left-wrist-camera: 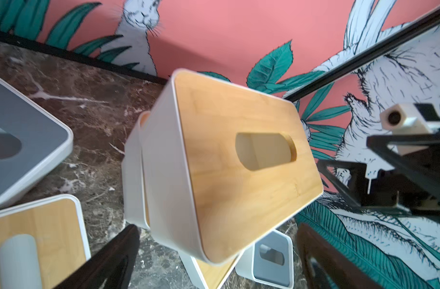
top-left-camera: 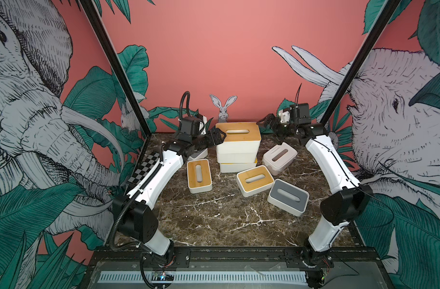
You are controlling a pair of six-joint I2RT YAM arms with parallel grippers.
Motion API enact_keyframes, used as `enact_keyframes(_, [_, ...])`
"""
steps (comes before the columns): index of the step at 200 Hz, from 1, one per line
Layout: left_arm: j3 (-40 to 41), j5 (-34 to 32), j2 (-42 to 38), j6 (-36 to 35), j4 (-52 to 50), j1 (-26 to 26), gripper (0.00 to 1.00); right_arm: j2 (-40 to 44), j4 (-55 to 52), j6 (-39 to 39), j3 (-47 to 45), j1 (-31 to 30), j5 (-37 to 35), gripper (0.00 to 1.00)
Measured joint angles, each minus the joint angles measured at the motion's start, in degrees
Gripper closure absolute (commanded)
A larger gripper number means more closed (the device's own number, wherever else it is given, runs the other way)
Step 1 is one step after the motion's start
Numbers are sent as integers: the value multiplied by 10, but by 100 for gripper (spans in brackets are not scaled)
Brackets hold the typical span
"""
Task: Stack the tissue boxes
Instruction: Place the tissue box at the tissue box.
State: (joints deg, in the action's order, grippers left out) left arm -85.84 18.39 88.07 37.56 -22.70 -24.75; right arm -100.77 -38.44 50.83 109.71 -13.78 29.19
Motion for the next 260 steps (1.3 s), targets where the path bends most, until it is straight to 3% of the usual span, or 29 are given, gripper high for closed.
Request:
enact_keyframes(29, [81, -15, -72, 28, 7, -20, 1, 3, 1, -3, -10, 10, 4, 1])
enact_keyframes(63, [123, -23, -126, 61, 28, -20, 1, 3, 4, -3, -32, 25, 13, 1])
enact_keyframes(122, [116, -1, -69, 101, 85, -66, 1, 3, 17, -2, -56, 30, 17, 1])
enact_keyframes(260, [51, -10, -5, 93, 108, -67, 1, 34, 40, 2, -96, 34, 34, 1])
